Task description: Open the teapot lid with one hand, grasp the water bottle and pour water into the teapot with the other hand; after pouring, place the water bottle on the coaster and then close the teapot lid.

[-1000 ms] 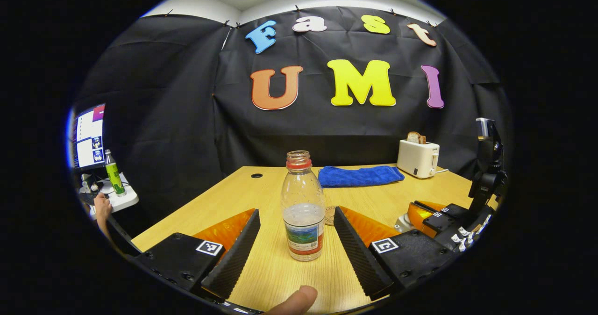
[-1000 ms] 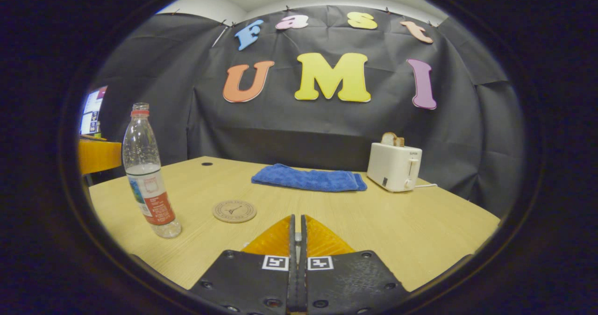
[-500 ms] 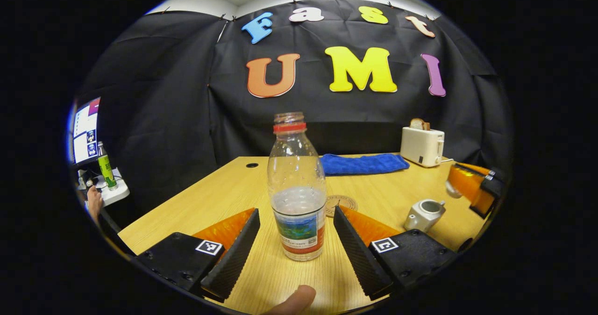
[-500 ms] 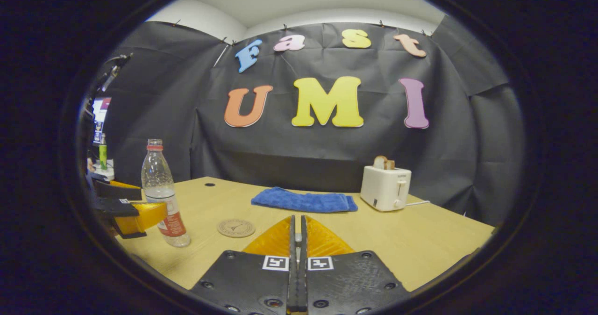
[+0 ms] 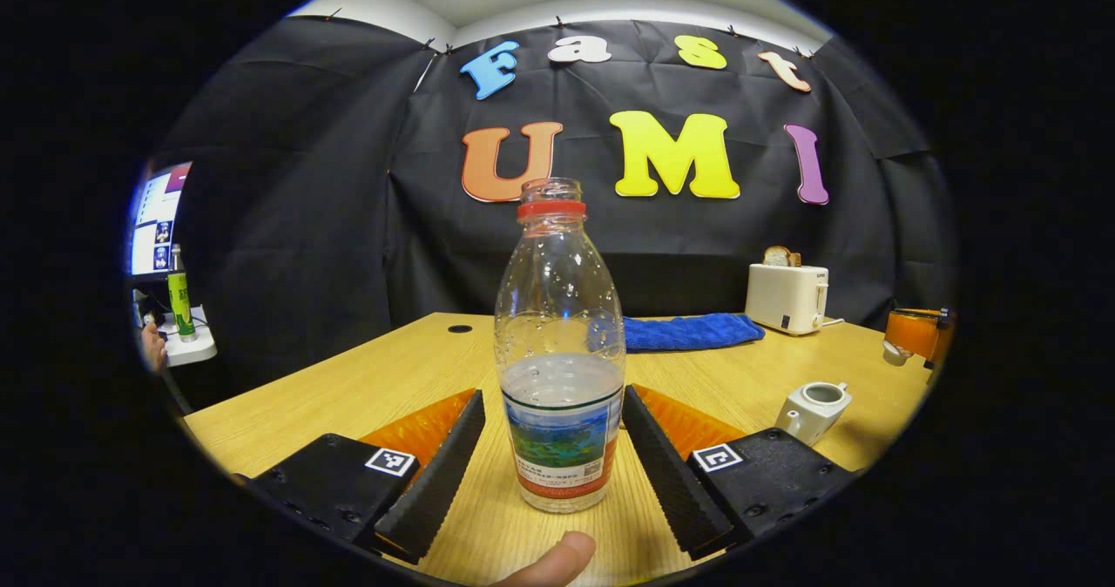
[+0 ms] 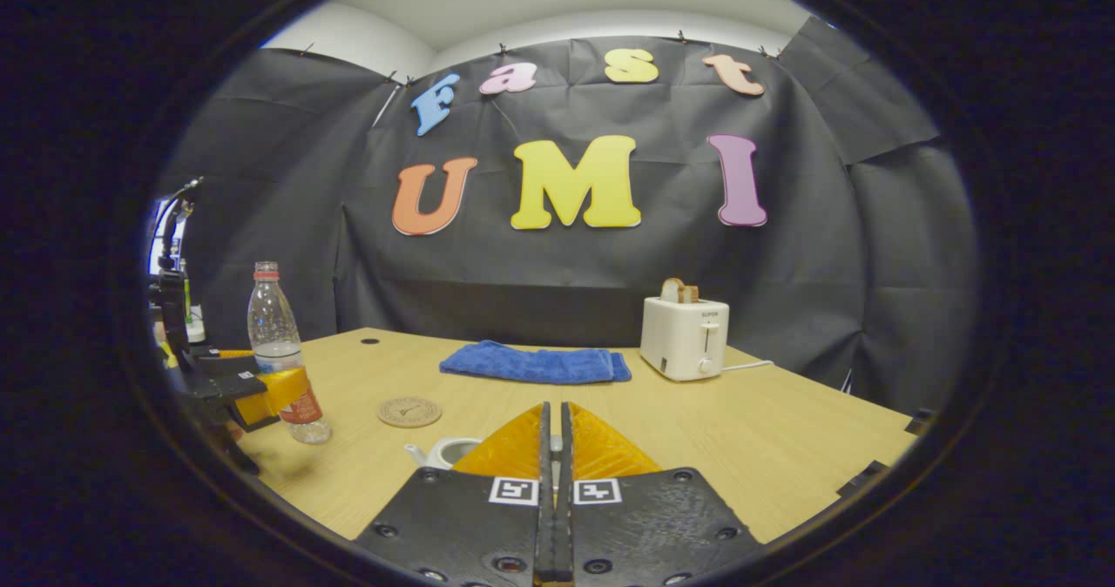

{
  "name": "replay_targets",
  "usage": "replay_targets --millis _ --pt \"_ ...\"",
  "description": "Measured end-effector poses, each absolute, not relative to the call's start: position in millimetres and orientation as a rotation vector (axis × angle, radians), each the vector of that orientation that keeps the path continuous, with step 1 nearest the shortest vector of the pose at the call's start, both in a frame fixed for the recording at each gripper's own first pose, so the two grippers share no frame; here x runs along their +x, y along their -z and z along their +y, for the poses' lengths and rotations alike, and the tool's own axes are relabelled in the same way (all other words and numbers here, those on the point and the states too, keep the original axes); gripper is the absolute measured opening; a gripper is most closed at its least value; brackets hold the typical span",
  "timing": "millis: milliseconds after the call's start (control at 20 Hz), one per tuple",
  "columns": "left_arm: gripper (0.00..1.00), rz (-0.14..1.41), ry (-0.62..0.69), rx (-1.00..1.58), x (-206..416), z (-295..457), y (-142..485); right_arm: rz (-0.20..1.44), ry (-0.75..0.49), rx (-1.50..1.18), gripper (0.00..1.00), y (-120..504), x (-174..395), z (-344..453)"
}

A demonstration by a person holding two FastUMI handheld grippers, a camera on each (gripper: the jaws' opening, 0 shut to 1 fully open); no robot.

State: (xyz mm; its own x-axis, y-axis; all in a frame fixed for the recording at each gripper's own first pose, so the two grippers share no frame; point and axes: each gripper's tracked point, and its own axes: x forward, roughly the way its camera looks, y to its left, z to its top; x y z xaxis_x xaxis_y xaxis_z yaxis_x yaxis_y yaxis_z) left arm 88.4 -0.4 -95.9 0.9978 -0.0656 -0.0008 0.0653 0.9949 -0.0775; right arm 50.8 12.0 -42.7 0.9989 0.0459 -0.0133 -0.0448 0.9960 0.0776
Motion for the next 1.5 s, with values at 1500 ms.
replay_targets --millis 1500 --pt "0.77 0.073 0.082 0.585 75.9 -42.5 73.8 0.054 0.009 0.128 0.00 45.7 63.5 -44.2"
